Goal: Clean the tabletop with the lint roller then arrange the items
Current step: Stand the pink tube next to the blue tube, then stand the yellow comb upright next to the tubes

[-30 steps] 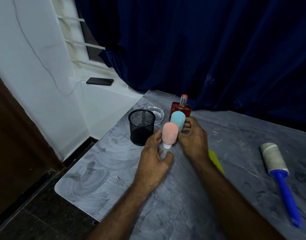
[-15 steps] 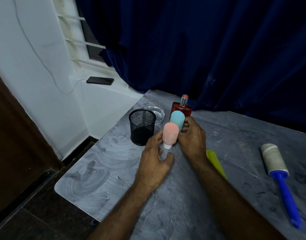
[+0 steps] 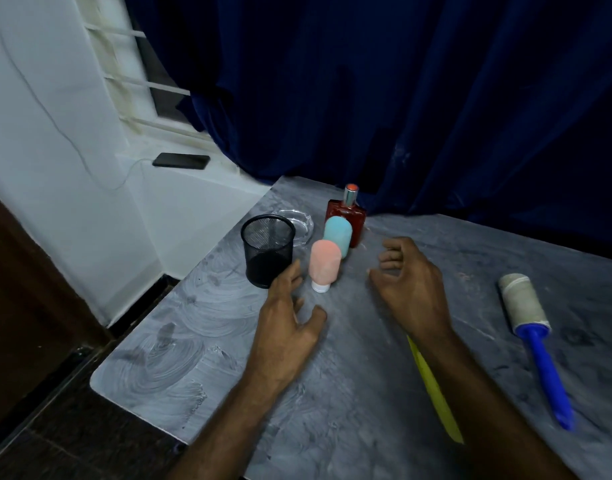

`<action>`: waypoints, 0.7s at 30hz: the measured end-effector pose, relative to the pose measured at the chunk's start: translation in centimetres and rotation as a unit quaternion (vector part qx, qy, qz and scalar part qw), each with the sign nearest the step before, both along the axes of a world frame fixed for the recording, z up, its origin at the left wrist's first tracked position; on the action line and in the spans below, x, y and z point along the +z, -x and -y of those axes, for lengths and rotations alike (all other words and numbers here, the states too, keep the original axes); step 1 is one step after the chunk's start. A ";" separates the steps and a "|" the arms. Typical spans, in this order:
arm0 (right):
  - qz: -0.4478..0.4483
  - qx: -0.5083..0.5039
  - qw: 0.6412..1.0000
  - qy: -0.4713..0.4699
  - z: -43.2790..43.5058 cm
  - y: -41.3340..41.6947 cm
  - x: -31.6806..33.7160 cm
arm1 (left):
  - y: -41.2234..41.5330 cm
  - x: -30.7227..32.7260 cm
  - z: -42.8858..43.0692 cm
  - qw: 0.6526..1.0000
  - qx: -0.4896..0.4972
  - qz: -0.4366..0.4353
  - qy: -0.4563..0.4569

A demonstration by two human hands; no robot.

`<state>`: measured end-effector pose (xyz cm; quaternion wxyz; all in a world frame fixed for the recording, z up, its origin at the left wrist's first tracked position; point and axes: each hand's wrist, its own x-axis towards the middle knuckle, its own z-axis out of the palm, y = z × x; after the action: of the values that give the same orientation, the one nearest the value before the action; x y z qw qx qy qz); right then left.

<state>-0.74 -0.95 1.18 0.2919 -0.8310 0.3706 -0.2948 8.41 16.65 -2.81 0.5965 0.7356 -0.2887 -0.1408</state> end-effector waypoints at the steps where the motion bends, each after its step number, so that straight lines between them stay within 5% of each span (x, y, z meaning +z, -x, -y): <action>1: 0.006 -0.008 1.000 0.008 -0.1 1.6 0.4 | 0.3 0.1 -0.5 1.000 0.003 -0.006 0.006; 15: -0.274 -0.019 0.958 0.085 -3.7 11.5 -0.8 | 8.7 -0.7 2.8 0.972 -0.202 -0.119 0.022; 21: -0.298 -0.033 0.950 0.084 -3.5 11.2 -0.4 | 9.0 -0.6 3.5 0.967 -0.208 -0.143 0.031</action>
<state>-11.97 2.55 0.81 0.0875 -0.8898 0.4420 -0.0728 -0.58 13.13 -3.46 0.6115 0.6129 -0.3516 -0.3562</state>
